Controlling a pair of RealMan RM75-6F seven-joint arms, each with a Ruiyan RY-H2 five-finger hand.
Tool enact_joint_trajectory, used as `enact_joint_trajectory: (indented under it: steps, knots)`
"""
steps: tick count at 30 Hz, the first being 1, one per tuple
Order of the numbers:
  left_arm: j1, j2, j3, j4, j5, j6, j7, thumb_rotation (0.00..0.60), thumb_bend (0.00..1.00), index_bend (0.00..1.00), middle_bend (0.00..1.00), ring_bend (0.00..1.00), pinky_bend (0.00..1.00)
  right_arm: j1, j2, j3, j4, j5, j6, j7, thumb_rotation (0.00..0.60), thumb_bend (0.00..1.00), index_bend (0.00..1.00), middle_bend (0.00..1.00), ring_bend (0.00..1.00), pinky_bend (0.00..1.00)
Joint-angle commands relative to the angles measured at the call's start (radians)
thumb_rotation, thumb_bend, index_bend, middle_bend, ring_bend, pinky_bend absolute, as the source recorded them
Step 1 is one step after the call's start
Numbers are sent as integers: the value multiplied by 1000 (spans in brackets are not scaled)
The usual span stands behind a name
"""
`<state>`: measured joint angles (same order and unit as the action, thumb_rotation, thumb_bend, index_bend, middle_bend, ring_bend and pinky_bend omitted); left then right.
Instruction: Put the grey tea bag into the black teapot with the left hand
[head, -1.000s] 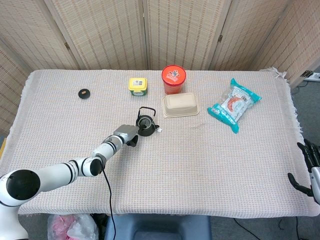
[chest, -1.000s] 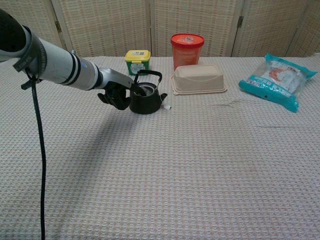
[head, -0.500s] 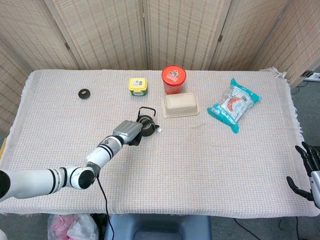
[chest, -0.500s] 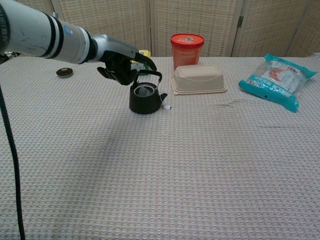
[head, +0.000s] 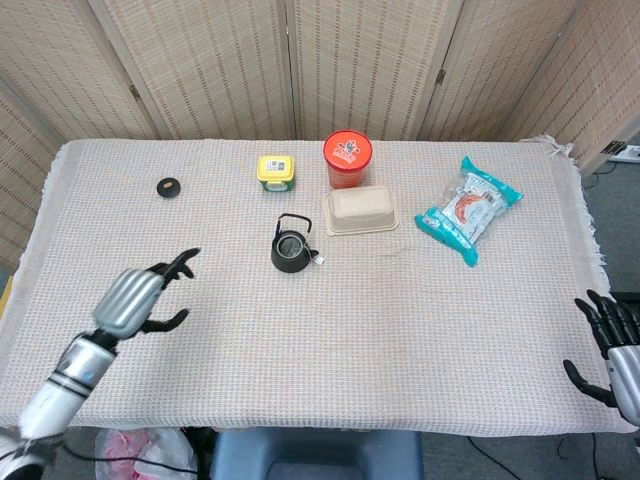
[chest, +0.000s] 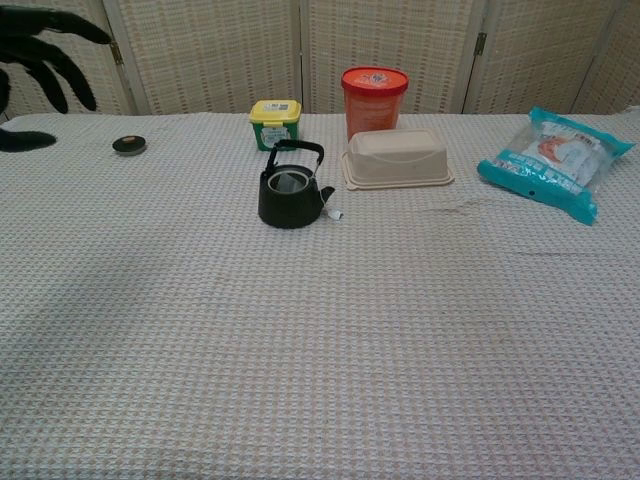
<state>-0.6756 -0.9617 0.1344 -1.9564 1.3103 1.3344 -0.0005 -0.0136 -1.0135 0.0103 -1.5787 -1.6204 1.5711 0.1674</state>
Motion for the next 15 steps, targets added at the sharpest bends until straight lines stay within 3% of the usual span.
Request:
enact_joint_trajectory:
  steps: [1,4,7,15]
  knots:
    - [436,-113,112,216,89,432,123,600,245,0,0,13,367,18,-8,-4,-8,12,-42,-36,600,260,0,0,0,0]
    - [548,-235,69,336,45,535,171,600,231,0,0,0,310,34,-19,-8,-19,21,-82,-81,600,260,0,0,0,0]
    - [593,-282,41,404,42,562,158,600,223,0,0,0,272,46,-28,-12,-31,23,-108,-118,600,260,0,0,0,0]
    - [628,-262,11,425,69,505,105,600,222,0,0,0,265,45,-41,-13,-50,9,-89,-163,600,261,0,0,0,0]
